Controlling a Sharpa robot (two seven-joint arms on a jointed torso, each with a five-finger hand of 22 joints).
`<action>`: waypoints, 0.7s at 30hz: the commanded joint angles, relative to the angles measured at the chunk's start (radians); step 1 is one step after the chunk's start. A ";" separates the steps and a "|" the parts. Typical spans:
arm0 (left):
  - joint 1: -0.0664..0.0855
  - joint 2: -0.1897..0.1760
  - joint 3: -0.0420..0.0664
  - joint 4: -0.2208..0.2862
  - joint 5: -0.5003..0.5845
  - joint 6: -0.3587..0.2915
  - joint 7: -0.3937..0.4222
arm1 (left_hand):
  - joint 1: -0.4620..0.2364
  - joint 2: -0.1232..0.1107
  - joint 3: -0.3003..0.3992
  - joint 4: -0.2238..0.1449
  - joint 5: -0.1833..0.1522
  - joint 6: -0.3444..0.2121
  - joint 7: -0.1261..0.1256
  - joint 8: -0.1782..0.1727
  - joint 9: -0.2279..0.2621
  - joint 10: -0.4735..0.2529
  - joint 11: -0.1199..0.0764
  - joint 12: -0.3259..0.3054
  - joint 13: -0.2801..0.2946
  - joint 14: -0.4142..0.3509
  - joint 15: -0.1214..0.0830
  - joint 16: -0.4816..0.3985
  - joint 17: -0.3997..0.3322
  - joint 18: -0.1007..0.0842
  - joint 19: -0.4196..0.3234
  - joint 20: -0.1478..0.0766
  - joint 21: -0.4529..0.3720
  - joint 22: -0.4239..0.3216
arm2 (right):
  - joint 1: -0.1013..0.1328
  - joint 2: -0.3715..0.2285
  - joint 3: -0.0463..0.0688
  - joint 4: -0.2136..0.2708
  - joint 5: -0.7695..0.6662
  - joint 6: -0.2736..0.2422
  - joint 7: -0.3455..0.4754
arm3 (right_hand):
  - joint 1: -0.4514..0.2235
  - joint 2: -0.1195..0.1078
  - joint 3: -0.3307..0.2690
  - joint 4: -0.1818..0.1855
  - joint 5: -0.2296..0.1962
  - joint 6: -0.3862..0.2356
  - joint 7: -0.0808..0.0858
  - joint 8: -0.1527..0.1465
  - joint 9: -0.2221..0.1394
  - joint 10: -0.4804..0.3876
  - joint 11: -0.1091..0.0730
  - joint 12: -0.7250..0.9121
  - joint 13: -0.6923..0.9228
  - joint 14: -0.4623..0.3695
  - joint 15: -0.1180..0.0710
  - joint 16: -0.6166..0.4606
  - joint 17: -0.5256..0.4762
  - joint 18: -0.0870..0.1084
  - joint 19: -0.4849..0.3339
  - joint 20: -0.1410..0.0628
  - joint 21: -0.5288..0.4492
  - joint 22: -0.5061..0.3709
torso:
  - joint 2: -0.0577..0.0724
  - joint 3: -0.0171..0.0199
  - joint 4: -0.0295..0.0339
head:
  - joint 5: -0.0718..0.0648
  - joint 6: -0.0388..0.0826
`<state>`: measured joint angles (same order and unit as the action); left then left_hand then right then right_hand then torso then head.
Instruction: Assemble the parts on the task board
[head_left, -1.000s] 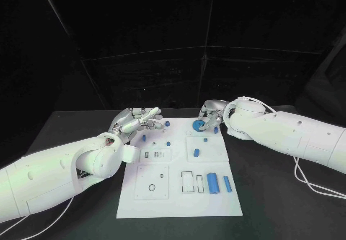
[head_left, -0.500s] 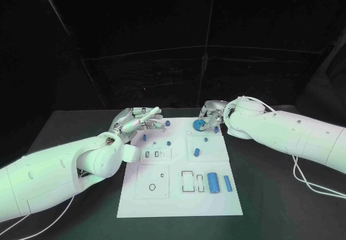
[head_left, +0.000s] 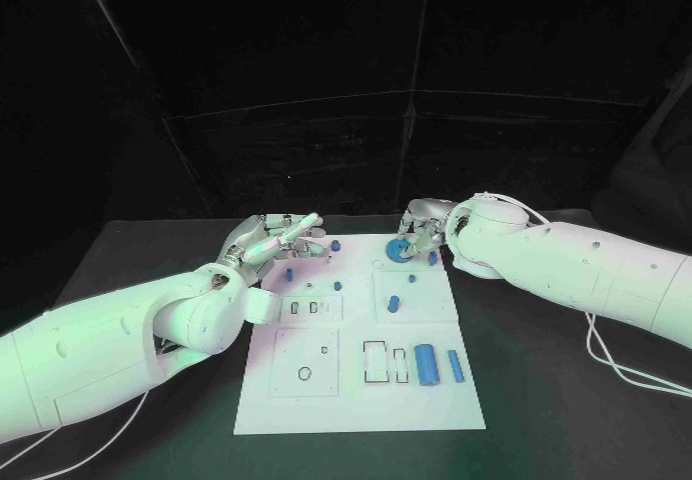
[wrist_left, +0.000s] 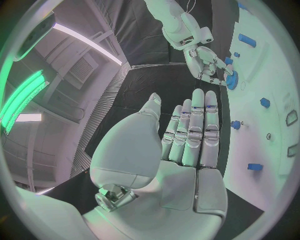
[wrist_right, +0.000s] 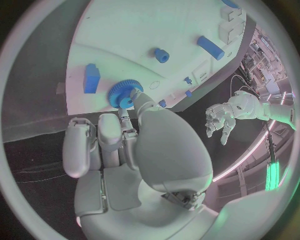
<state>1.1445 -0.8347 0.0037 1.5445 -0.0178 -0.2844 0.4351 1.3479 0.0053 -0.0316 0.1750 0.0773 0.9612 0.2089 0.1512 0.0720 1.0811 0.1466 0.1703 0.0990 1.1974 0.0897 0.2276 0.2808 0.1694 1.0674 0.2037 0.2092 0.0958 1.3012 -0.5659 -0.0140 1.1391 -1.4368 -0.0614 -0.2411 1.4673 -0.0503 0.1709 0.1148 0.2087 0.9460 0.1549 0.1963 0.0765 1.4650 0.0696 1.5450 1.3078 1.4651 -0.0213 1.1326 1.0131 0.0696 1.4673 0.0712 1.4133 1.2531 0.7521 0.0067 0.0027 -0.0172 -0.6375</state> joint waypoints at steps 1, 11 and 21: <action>0.001 0.000 0.001 0.001 -0.004 0.011 0.005 | 0.010 0.004 0.001 -0.005 -0.003 -0.002 0.003 0.000 -0.001 -0.001 0.003 -0.005 0.002 0.003 0.002 0.000 0.002 0.013 0.008 0.000 -0.006 -0.001 | 0.000 0.001 0.000 0.008 -0.042 -0.054 -0.011 | 0.004 0.018 0.007 -0.002 -0.002 0.014 -0.008 0.009 0.008 0.063 -0.008 0.006 0.221 0.026 -0.005 0.006 -0.002 -0.009 0.018 0.004 0.006 0.002 | 0.000 0.0000 0.0003 | 0.000 -0.001; 0.001 -0.004 0.001 0.003 -0.004 0.010 0.006 | 0.010 0.004 0.001 -0.005 -0.003 -0.002 0.003 0.000 -0.001 -0.001 0.003 -0.005 0.002 0.003 0.002 0.000 0.002 0.013 0.008 0.000 -0.006 -0.001 | -0.003 -0.018 -0.001 0.061 -0.090 -0.121 -0.039 | -0.024 0.008 0.007 -0.001 0.006 0.022 -0.010 0.007 0.005 0.057 -0.011 0.002 0.215 0.026 -0.008 0.006 -0.003 -0.010 0.018 0.000 0.009 0.007 | -0.001 -0.0002 -0.0003 | -0.005 0.001; 0.001 -0.017 0.001 0.002 -0.004 0.005 0.012 | 0.014 0.005 0.001 -0.008 -0.003 -0.003 0.004 0.000 -0.001 -0.002 0.003 -0.006 0.002 0.002 0.002 -0.001 0.004 0.013 0.009 0.000 -0.007 -0.002 | -0.003 -0.050 0.000 0.175 -0.098 -0.160 -0.082 | -0.050 0.003 0.007 0.003 0.024 0.023 -0.012 0.002 0.001 0.053 -0.013 0.000 0.211 0.026 -0.008 0.007 -0.004 -0.010 0.018 -0.001 0.009 0.006 | -0.001 -0.0013 0.0016 | 0.003 0.004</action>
<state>1.1445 -0.8500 0.0036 1.5455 -0.0180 -0.2845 0.4349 1.3515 0.0089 -0.0287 0.1722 0.0773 0.9612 0.2089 0.1512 0.0720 1.0811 0.1467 0.1703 0.0996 1.1973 0.0897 0.2276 0.2835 0.1692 1.0674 0.2037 0.2054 0.0954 1.2959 -0.6163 -0.0149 1.2999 -1.5150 -0.1747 -0.2932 1.4273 -0.0460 0.1777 0.1117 0.2298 0.9560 0.1521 0.2012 0.0766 1.4647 0.0623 1.5450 1.3078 1.4651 -0.0213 1.1326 1.0099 0.0697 1.4672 0.0712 1.4171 1.2589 0.7514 0.0062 0.0031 -0.0162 -0.6345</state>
